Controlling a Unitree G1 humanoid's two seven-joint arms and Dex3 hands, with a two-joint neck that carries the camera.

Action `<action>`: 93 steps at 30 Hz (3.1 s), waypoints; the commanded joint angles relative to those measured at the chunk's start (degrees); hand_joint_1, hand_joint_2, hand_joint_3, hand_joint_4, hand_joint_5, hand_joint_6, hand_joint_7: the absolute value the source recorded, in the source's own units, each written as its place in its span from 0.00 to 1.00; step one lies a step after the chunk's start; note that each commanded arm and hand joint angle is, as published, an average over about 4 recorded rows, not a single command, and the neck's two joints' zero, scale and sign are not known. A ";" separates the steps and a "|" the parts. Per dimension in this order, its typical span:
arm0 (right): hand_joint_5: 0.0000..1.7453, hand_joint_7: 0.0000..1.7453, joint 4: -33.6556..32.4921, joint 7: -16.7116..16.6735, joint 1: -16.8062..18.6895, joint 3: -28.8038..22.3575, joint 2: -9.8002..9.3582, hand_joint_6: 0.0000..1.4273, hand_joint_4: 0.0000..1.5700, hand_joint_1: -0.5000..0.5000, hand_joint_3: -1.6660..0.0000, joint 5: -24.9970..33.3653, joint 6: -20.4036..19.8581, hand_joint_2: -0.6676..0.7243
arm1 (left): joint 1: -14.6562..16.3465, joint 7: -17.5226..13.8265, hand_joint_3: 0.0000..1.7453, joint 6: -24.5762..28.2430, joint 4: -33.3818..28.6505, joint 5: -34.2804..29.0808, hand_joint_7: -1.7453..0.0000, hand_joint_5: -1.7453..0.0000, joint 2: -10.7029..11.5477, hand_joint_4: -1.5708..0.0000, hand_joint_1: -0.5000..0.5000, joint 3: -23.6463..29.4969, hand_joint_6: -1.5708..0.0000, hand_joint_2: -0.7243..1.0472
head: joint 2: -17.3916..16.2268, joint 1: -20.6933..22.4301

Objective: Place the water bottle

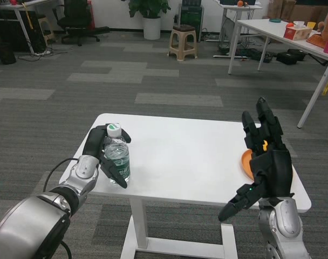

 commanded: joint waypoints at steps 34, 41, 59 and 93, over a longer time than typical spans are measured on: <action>0.00 0.00 0.05 -0.03 -0.14 0.09 0.08 0.00 0.09 0.42 1.00 0.25 -0.40 1.00 | 0.62 -2.43 0.03 2.94 -0.64 -1.25 0.80 0.82 0.09 1.00 0.00 1.42 1.00 0.14 | -0.62 0.12; 0.00 0.00 0.05 -0.03 -0.14 0.09 0.08 0.00 0.09 0.40 1.00 0.30 -0.40 1.00 | 0.75 -3.88 0.03 4.12 -0.78 -3.58 0.97 0.78 0.04 1.00 0.00 1.42 1.00 0.05 | -0.74 0.19; 0.00 0.00 0.05 -0.03 -0.14 0.09 0.08 0.00 0.09 0.42 1.00 0.25 -0.40 1.00 | 4.22 -9.42 0.05 2.41 -12.16 -17.42 1.00 0.76 0.79 1.00 0.02 1.16 1.00 0.05 | -0.62 -0.12; 0.00 0.00 0.11 -0.03 -0.07 0.09 0.19 0.00 0.09 0.42 1.00 0.32 -0.49 1.00 | 24.13 -24.91 0.05 18.85 -66.21 -27.16 1.00 0.82 6.04 1.00 0.02 18.03 1.00 0.03 | -0.51 0.46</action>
